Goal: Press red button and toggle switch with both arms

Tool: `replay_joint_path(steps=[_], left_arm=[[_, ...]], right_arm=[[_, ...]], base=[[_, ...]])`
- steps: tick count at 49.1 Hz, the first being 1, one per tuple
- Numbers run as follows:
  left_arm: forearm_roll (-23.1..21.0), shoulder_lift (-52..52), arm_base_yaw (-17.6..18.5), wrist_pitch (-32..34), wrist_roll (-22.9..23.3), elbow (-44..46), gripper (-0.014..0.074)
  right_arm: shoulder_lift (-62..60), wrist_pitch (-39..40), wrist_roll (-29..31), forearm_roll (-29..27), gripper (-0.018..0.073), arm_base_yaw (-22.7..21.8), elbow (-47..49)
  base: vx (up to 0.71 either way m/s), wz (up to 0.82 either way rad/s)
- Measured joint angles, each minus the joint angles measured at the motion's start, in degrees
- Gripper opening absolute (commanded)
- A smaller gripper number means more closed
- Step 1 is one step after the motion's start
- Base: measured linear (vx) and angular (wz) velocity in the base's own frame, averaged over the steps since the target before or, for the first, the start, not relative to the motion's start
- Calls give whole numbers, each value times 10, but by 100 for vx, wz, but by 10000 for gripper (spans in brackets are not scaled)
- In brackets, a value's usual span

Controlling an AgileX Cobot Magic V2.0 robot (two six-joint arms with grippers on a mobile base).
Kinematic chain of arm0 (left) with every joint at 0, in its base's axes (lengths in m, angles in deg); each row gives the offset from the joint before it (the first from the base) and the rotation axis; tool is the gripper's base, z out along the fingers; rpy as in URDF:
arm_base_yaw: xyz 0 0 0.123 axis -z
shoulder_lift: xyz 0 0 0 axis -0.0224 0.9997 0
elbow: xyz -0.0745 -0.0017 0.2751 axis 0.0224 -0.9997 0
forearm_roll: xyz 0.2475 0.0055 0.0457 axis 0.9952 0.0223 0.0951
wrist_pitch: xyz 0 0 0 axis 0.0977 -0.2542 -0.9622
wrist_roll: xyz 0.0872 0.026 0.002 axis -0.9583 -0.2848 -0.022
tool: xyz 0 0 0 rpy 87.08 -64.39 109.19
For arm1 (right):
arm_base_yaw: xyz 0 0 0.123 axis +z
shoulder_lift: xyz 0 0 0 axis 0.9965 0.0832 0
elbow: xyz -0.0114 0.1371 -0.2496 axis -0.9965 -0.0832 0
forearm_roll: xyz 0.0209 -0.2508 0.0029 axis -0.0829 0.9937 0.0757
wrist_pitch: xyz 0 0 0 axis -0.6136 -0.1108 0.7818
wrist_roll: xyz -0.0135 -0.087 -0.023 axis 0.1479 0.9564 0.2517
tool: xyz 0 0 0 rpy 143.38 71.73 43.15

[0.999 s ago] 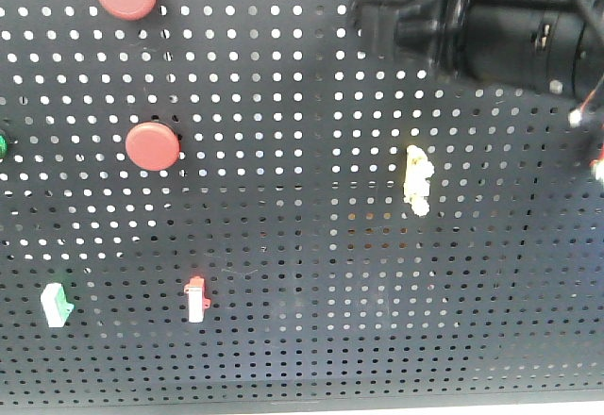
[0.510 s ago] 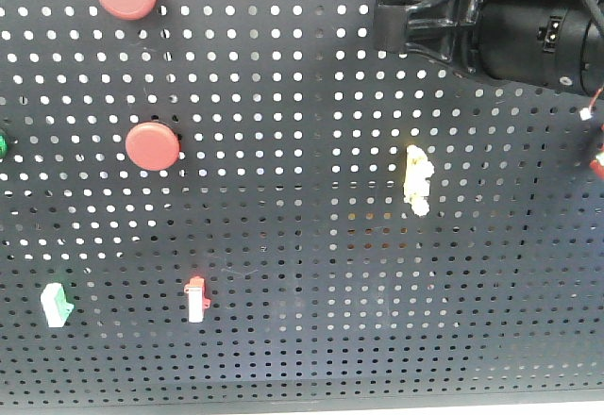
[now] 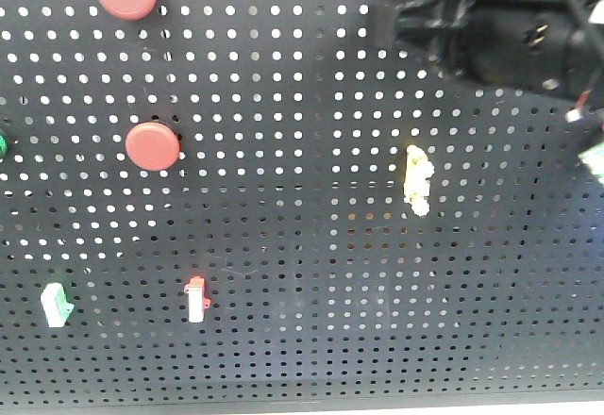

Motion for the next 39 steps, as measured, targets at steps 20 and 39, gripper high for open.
replay_joint_path(steps=[20,39], left_arm=[[0,0,0,0,0,0,2],[0,0,0,-10,0,0,2]], right_arm=[[0,14,1,-3,-3,0,3],[0,27,1,18,-3,0,3]], base=[[0,0],[0,0]])
